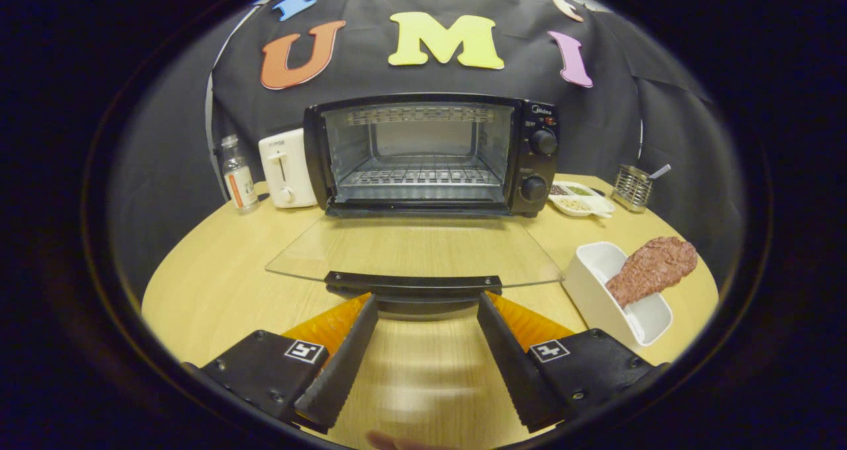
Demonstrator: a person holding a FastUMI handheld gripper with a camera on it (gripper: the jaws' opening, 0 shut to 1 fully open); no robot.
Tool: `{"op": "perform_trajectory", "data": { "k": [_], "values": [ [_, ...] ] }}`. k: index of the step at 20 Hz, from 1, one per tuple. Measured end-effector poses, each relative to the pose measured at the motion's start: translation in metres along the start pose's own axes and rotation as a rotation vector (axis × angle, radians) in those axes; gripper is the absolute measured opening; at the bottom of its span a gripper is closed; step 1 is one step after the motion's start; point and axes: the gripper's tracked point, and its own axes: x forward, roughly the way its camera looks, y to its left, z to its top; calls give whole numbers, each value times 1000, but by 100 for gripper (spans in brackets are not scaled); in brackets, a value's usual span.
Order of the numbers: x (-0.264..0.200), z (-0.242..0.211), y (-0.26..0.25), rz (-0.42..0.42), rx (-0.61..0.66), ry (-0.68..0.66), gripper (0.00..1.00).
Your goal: Open the toaster oven, put the food inside, and close the toaster oven door.
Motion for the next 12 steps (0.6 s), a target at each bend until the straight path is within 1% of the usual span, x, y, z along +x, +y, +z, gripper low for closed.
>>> {"op": "perform_trajectory", "data": {
  "k": [3, 6, 9, 12],
  "values": [
    [-29, 18, -17, 28, -55, -3, 98],
    [-60, 38, -49, 51, -72, -6, 98],
    [-82, 53, -92, 41, -113, 27, 98],
    [-94, 64, -143, 29, -134, 62, 98]
  ]
}}
